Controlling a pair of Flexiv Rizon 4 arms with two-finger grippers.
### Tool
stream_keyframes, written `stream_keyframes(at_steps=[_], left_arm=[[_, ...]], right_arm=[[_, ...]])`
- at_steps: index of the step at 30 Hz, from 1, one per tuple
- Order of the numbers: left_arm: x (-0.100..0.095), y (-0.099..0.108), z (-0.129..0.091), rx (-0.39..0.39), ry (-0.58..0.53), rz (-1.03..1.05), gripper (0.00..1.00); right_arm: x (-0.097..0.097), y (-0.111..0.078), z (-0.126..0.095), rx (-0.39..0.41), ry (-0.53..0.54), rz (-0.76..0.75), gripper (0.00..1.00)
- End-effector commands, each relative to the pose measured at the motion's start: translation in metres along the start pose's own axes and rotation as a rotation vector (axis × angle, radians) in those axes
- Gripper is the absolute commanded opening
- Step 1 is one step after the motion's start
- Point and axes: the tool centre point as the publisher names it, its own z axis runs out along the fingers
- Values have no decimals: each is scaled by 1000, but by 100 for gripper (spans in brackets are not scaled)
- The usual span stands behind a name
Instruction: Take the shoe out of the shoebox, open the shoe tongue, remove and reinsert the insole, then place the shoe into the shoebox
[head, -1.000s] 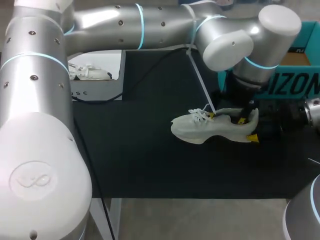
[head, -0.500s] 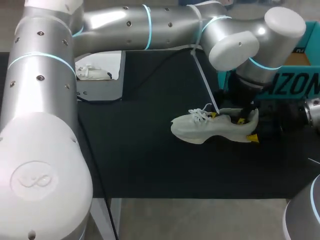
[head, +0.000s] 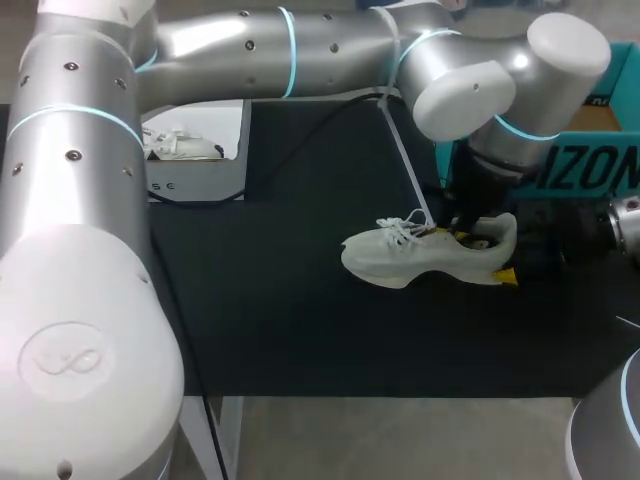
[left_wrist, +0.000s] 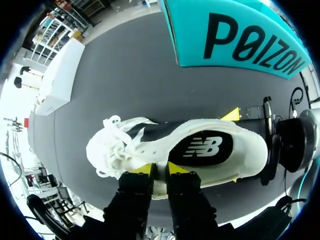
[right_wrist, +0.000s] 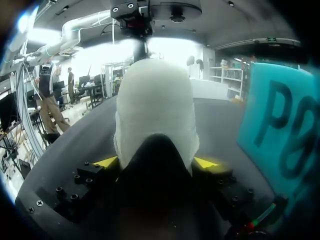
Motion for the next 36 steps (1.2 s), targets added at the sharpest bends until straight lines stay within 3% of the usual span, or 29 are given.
stream_keyframes(at_steps=[1,15,24,26,28,29,30,36], left_arm=[[-13,6,-9,19,2,-3,2],[-66,13,-17,34,-10,-44,1],[-97,14,-11,24,16,-80,0],[-98,13,-10,20,24,-78,9],[-96,11,-9,16,41,-68,48],[-94,10,-8,13,44,-65,89],[-92,8,-8,7,56,-56,100],[-82,2,-6,-16,125,-26,100]], right_arm=[[1,-3,6,3,-3,1,0],[1,-3,6,3,-3,1,0],[1,-3,6,3,-3,1,0],[1,-3,6,3,-3,1,0],[1,-3,6,3,-3,1,0],[1,-3,6,3,-3,1,0],[1,-3,6,3,-3,1,0],[1,-3,6,3,-3,1,0]])
